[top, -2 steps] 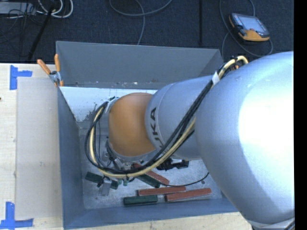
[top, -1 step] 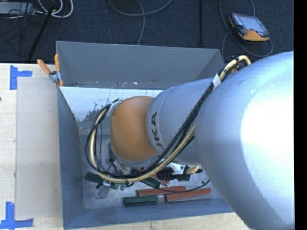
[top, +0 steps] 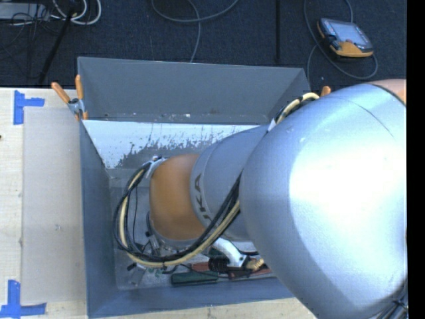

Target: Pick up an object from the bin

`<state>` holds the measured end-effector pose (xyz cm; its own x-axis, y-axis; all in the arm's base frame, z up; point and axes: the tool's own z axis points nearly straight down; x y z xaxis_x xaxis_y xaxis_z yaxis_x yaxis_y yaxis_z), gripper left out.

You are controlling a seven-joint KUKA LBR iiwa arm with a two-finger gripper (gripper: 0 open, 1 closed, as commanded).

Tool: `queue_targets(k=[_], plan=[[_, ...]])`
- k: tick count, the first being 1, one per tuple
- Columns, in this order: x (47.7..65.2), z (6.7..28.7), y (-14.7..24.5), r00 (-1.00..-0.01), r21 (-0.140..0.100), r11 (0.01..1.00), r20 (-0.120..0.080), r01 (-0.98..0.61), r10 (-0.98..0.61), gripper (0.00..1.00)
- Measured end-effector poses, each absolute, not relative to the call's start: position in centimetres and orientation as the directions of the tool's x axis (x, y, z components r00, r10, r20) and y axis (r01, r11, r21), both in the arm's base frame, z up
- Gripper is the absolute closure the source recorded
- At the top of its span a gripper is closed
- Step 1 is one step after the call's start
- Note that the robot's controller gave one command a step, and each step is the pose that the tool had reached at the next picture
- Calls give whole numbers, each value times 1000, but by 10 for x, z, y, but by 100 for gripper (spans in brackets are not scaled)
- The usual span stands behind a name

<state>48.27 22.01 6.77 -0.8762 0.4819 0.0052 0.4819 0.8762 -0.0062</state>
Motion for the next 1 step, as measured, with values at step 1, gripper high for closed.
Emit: queue_targets(k=[1], plan=[[482, 67, 219, -875, -3, 875, 3, 484, 484, 0]])
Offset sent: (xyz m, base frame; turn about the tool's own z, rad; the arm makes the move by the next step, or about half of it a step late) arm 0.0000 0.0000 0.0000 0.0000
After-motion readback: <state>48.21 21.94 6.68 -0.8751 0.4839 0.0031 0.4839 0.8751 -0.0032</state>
